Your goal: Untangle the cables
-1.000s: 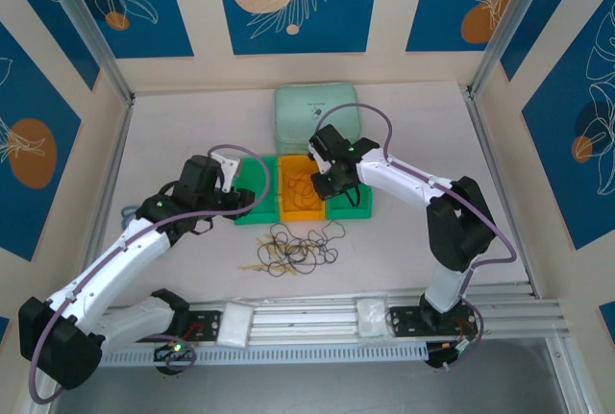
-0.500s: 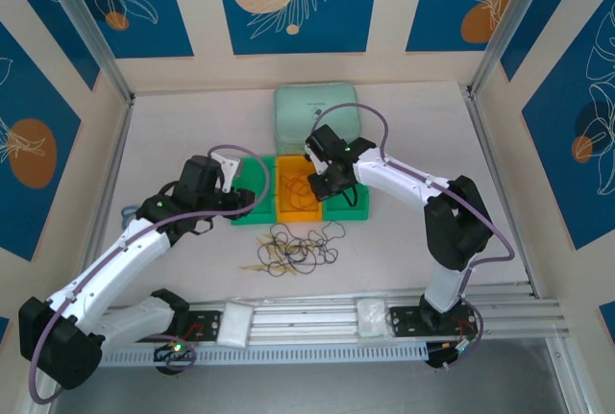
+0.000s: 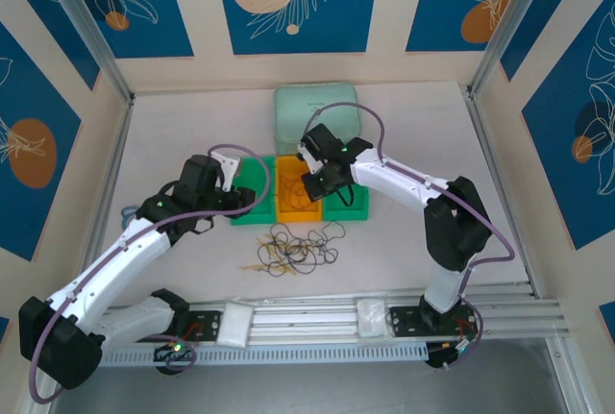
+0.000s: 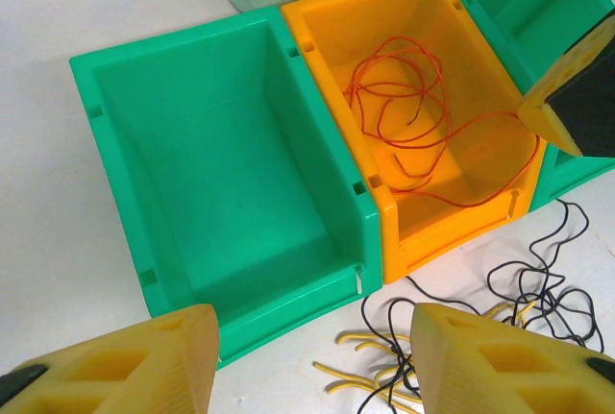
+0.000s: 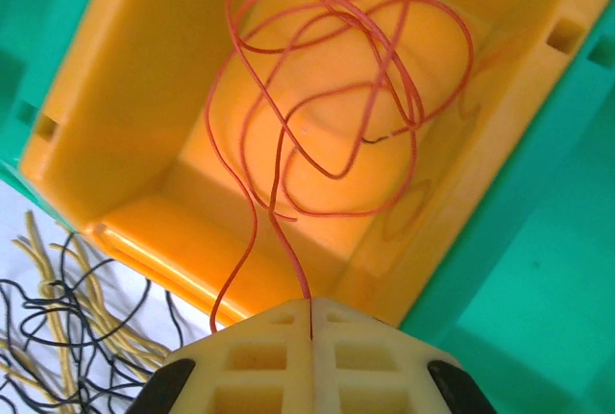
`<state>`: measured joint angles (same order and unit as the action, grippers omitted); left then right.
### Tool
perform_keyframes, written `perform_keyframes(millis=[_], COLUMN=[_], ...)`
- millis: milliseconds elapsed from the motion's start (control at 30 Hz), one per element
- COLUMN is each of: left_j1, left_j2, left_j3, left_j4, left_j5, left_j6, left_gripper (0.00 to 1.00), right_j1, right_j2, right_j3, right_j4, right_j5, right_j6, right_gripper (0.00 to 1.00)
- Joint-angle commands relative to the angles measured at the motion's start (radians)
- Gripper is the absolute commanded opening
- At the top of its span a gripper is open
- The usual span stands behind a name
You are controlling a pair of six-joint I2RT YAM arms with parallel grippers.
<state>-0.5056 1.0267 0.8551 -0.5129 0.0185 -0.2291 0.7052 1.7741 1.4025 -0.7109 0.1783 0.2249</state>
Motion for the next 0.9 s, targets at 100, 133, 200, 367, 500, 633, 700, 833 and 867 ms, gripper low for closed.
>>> perform_keyframes(millis=[100,133,200,367,500,633,700,833,867], left_j1=[0.015,0.015,0.015,0.015,0.015,0.015,0.014,0.015,0.015], left_j2=[0.013,0.015,0.015,0.010,0.011,0.022,0.034,0.059,0.065], left_j3=[-0.004,-0.004,-0.005,-0.012,-0.016,-0.021,-0.018,-0.014,-0.013], left_j4=[0.019,0.019,0.020,0.016,0.017,0.016,0.010,-0.007,-0.008], left_j5=[0.018,0.019,0.020,0.020,0.031,0.075,0.081,0.125,0.145], left_j6=[0.007,0.008,0.010,0.010,0.005,0.011,0.007,-0.005,-0.015], left_gripper=[0.55,0.55,0.55,0.55,0.55,0.55,0.55,0.49,0.47], right_j1=[0.003,0.001,-0.001,-0.006,-0.020,-0.037,-0.042,-0.042,-0.043], right_j2=[0.059,0.073,0.107,0.184,0.192,0.105,0.044,-0.097,-0.129], right_j3=[0.056,0.066,0.081,0.127,0.143,0.100,0.074,0.017,0.002], right_j4=[0.099,0.115,0.148,0.186,0.159,0.165,0.166,0.148,0.137], right_j5=[-0.040,-0.030,0.002,0.066,0.083,0.043,0.012,-0.004,-0.002], right_j6=[0.010,0.010,0.011,-0.008,-0.001,0.009,0.012,0.013,0.011], right_gripper=[0.00,0.00,0.00,0.00,0.10,0.21,0.25,0.27,0.27])
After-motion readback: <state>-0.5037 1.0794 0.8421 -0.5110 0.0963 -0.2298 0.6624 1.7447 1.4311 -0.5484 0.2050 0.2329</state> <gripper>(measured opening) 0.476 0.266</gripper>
